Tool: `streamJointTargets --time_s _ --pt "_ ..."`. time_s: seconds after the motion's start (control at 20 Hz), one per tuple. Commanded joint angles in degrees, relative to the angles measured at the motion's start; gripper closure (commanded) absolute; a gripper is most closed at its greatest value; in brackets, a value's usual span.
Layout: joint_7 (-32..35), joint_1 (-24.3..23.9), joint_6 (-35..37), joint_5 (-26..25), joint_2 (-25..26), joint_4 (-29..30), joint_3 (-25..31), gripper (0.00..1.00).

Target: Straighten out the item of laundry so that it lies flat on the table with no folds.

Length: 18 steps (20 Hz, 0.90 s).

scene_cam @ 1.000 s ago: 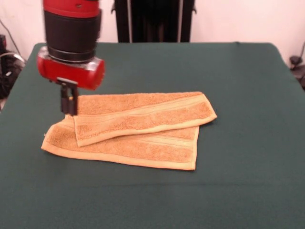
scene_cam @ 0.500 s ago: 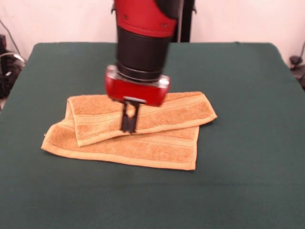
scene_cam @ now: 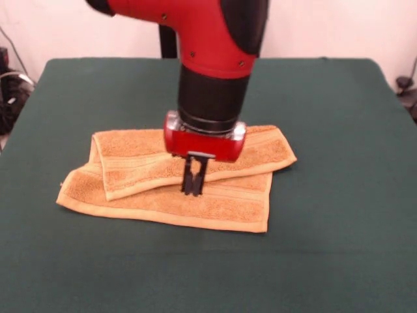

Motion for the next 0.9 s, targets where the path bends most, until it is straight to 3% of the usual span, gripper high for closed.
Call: streamJointTargets --time_s 0.05,0.25,0.9 --pt "7.0 -3.8 -4.0 0.8 1.4 8.0 4.9 1.0" --pt "6.1 -5.6 -5.5 -0.2 0.3 9.9 5.5 1.0" --pt "10.1 -5.3 -9.0 2.5 5.3 4.6 6.8 1.0"
